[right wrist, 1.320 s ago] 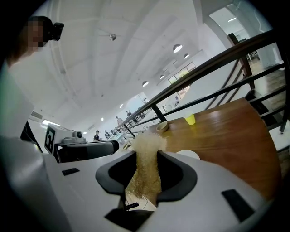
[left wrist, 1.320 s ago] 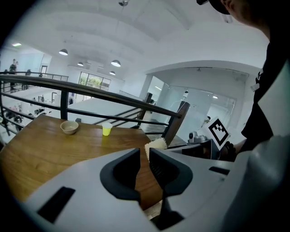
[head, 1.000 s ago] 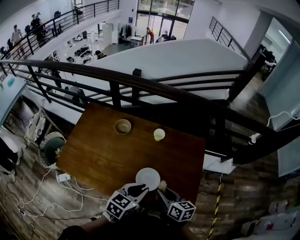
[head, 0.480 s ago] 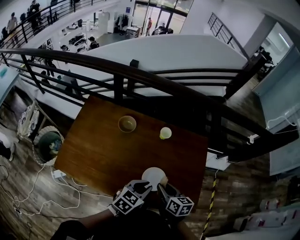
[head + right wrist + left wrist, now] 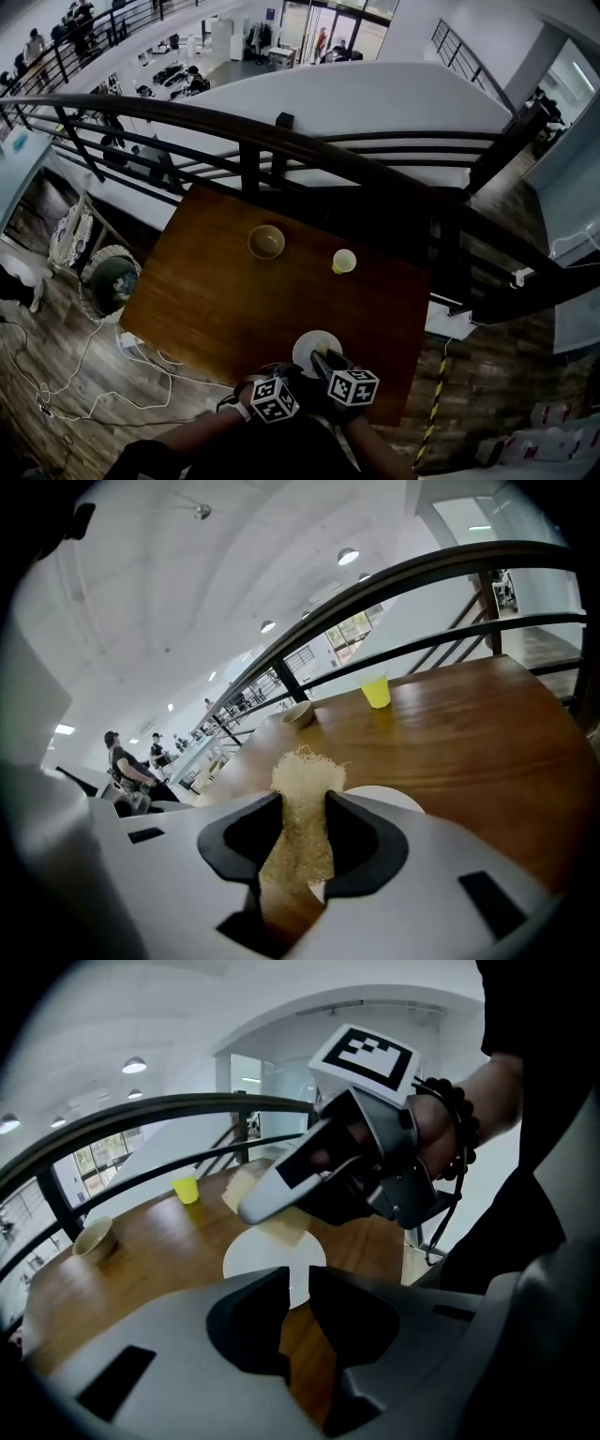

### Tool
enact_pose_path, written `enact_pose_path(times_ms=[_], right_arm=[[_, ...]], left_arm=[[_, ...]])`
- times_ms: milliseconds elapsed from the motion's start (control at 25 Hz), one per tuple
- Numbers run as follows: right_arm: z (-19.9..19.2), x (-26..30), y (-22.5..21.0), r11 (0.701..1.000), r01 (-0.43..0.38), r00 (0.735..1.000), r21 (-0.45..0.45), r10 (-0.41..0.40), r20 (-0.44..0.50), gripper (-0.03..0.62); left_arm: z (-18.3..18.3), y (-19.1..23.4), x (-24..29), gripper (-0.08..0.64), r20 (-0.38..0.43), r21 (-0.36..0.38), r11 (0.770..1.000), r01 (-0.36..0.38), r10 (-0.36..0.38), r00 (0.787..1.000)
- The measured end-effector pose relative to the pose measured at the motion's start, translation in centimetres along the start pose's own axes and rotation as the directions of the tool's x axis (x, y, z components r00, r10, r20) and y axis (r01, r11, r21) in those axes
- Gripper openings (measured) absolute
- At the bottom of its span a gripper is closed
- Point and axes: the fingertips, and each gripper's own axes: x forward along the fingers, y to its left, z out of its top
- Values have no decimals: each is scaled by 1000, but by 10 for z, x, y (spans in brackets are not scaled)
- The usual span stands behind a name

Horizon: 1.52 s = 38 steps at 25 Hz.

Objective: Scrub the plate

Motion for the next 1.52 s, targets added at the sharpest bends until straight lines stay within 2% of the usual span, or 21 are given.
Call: enact_pose_path(times_ms=[200,520,720,1000,1280,1520], right_arm=[[12,31,-3,998,-46,999,-35,46,-21,149],[3,65,-3,988,-101,992,-118,90,-93,149],[0,62,-24,991,-77,992,-113,65,-108,149],[3,32,-66,999,-16,998,-48,13,-66,149],[-5,-9,-112,999,52,998,14,-52,-31,149],[-10,-24,-126,995,89,996,47,-88,-17,149]], left_arm=[[4,9,21,72,-38,-23,999,-29,28,999],[1,16,54,72,-128,15,1000,-27,29,991],[-4,12,68,73,-163,-9,1000,-9,7,987],[-10,12,72,72,-191,-44,999,-1,-8,982],[-15,15,80,72,-199,-76,997,-16,1,980],[-13,12,76,72,-174,-132,991,0,-23,985]])
